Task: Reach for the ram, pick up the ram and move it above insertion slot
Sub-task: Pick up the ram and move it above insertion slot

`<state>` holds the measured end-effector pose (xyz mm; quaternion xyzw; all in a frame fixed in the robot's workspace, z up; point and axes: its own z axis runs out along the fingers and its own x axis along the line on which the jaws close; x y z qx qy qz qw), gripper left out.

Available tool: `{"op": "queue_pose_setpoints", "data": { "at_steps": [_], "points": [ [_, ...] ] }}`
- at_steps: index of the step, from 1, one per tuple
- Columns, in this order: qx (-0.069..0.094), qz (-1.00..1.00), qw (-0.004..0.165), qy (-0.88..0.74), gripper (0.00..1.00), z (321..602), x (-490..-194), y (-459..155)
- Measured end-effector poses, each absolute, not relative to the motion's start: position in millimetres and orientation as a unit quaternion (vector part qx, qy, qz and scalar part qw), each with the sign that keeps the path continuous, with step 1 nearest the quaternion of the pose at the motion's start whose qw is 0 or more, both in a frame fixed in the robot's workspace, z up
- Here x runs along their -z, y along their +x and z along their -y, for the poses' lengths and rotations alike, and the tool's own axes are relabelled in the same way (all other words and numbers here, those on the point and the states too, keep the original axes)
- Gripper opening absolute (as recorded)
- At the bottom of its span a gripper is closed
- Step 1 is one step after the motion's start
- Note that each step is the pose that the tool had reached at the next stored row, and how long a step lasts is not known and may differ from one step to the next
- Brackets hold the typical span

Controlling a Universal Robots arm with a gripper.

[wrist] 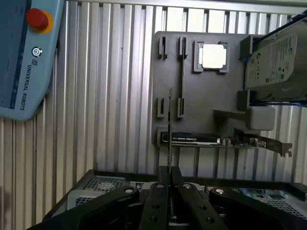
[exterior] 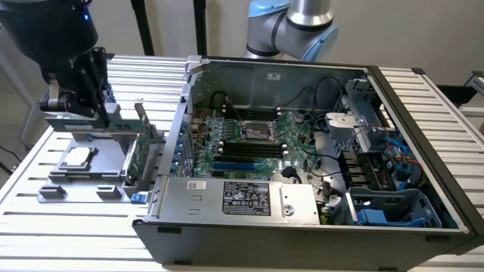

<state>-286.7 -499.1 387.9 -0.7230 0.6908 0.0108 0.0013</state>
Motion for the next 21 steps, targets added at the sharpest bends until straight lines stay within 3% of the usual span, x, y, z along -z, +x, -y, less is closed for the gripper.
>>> {"op": "queue_pose_setpoints", "data": {
  "at_steps": [8,21],
  "points": [
    [-0.012,-0.691,0.003,-0.723,0.13,498.1,-402.9,-251.8],
    [-0.018,-0.691,0.008,-0.723,0.13,495.6,-403.7,-192.5]
  ]
}}
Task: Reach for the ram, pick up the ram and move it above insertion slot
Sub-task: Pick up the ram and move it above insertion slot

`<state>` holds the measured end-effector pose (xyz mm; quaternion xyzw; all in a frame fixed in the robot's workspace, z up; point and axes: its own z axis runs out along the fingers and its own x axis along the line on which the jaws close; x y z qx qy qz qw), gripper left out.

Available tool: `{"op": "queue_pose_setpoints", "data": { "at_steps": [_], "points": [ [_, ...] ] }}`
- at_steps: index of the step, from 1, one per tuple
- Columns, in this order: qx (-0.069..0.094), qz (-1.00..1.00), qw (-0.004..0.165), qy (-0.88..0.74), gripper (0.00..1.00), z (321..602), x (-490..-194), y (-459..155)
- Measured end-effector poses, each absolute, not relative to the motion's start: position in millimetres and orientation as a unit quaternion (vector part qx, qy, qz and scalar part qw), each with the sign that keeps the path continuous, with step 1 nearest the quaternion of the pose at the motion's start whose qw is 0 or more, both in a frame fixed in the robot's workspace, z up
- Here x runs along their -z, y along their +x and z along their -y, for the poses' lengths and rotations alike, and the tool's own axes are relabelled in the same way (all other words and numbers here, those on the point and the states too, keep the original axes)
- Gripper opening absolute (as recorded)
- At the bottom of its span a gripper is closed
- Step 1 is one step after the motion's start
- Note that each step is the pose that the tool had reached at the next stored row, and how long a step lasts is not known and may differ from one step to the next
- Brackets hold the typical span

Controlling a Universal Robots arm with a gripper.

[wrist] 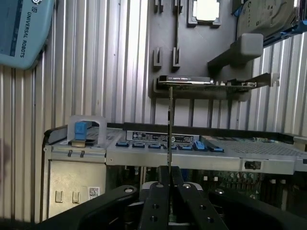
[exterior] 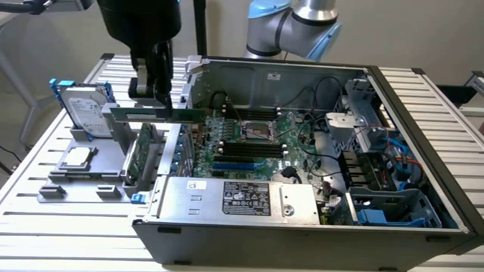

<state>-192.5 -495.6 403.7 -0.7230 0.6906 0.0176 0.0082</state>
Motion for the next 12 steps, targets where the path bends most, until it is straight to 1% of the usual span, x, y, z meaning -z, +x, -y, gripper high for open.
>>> {"op": "queue_pose_setpoints", "data": {
  "at_steps": [12],
  "points": [
    [-0.018,-0.691,0.008,-0.723,0.13,485.8,-403.0,-138.1]
  ]
}}
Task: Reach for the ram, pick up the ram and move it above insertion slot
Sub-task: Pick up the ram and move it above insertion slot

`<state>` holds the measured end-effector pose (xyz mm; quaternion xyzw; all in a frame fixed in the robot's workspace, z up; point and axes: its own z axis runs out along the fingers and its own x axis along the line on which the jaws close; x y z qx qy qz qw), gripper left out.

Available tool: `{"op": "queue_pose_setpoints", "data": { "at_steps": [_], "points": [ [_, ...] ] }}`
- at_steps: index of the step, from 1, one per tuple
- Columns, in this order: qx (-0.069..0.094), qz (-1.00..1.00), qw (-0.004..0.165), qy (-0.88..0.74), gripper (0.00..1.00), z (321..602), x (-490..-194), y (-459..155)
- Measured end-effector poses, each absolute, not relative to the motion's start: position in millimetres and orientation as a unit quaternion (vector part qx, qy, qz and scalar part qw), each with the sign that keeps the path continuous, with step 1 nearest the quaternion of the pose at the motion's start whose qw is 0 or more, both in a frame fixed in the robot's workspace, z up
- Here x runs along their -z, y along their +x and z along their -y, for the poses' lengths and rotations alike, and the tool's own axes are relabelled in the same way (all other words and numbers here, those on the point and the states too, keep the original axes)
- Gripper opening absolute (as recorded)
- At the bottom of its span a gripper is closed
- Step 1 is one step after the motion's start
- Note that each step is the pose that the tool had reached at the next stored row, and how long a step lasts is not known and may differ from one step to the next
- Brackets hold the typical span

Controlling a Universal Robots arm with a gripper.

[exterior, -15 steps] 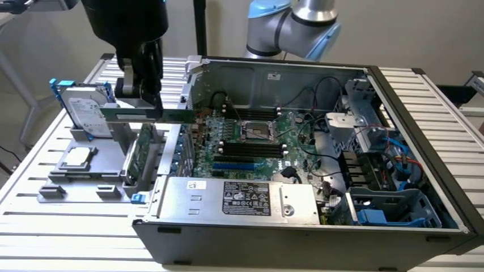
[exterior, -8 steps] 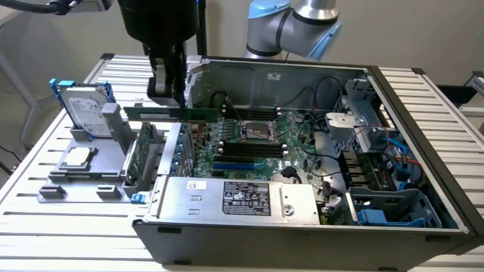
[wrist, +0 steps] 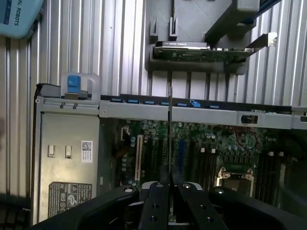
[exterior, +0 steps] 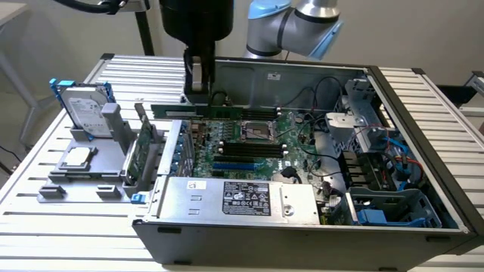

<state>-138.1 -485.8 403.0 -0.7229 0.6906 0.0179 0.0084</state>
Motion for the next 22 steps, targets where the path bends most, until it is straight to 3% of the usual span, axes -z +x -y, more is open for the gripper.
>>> {"op": "queue_pose_setpoints", "data": {
  "at_steps": [22],
  "points": [
    [-0.018,-0.691,0.008,-0.723,0.13,431.2,-393.0,-65.1]
  ]
}}
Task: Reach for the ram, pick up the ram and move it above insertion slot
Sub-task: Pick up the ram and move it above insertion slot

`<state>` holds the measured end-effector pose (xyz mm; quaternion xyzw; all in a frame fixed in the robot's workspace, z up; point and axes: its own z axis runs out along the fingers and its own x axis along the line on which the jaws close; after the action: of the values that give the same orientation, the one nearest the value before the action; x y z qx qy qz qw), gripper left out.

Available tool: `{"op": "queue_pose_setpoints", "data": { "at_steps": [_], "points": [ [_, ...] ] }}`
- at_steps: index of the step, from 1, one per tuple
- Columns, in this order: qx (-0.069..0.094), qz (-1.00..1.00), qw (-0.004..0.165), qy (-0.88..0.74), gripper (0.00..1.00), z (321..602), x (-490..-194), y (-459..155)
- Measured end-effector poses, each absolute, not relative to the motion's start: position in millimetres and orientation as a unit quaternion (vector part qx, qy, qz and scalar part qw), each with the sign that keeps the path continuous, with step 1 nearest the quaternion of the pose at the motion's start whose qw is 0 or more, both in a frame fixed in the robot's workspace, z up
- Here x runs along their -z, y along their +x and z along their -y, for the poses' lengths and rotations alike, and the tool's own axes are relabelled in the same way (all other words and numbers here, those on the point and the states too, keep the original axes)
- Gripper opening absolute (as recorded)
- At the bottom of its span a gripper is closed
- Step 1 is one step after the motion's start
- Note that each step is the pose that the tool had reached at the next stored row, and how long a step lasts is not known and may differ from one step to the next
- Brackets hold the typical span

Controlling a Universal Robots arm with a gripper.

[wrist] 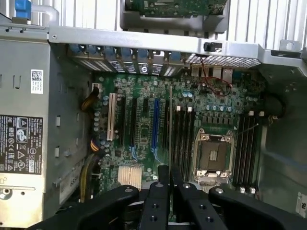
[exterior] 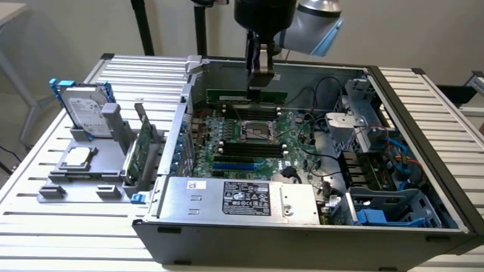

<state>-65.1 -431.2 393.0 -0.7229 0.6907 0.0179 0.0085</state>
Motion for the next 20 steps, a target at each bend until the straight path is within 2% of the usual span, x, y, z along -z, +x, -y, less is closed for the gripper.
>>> {"op": "queue_pose_setpoints", "data": {
  "at_steps": [9,20],
  "points": [
    [-0.018,-0.691,0.008,-0.723,0.13,403.4,-391.6,-52.5],
    [-0.017,-0.7,0.009,-0.714,0.13,388.8,-391.3,-45.8]
  ]
}}
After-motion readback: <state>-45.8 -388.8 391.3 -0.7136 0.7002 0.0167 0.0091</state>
